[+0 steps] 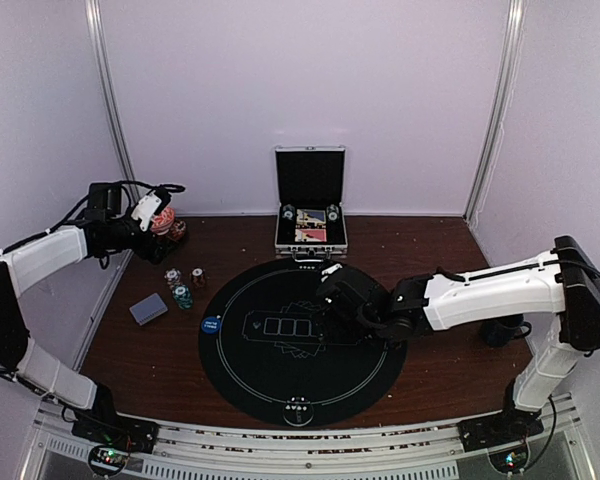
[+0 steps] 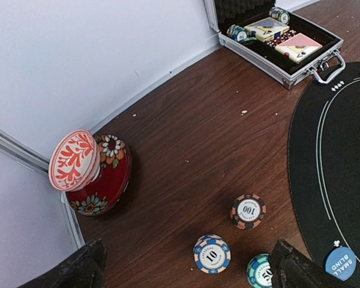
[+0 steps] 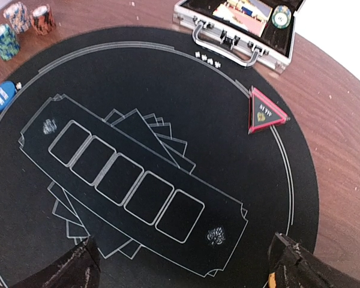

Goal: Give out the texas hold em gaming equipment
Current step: Adjust the poker chips pile, then place the poker chips pile at the small blind area.

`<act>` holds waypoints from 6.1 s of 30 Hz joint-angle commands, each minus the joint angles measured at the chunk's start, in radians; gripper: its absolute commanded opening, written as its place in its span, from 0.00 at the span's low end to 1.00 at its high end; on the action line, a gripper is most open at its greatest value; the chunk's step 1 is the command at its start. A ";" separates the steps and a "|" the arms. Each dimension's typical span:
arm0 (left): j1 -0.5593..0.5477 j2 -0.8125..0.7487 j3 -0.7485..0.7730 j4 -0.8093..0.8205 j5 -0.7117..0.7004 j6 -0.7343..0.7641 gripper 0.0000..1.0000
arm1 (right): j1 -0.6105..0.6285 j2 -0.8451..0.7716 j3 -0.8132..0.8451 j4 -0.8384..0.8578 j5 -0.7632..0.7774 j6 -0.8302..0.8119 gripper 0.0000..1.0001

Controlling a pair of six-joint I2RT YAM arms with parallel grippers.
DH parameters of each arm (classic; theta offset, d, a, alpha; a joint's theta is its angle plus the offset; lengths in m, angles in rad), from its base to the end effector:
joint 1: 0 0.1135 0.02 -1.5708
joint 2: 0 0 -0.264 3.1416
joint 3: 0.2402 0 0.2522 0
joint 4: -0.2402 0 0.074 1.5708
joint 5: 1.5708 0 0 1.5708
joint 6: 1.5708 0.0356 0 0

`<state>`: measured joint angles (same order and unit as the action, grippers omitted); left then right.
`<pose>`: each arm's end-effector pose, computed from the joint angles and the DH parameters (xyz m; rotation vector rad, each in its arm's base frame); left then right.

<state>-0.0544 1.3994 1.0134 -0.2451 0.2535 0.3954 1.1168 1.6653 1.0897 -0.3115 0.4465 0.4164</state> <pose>0.3111 -0.0259 0.2730 0.6224 2.0893 -0.0858 0.1674 0.3079 0.2111 -0.6268 2.2685 0.1954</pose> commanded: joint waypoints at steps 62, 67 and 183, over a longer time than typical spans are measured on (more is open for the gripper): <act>0.050 0.373 0.089 -0.084 0.040 -0.004 0.76 | 0.031 0.057 -0.045 0.063 0.133 0.000 1.00; 0.050 0.377 0.088 -0.083 0.037 -0.004 0.74 | 0.031 0.057 -0.045 0.063 0.133 0.000 1.00; -0.318 -0.138 -0.343 -0.242 0.282 0.403 0.27 | 0.041 0.063 -0.042 0.060 0.178 -0.006 1.00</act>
<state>-0.3473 1.2201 0.6804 -0.5247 0.5156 0.7727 1.1503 1.7180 1.0538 -0.2504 0.5961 0.4141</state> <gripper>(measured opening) 0.389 0.998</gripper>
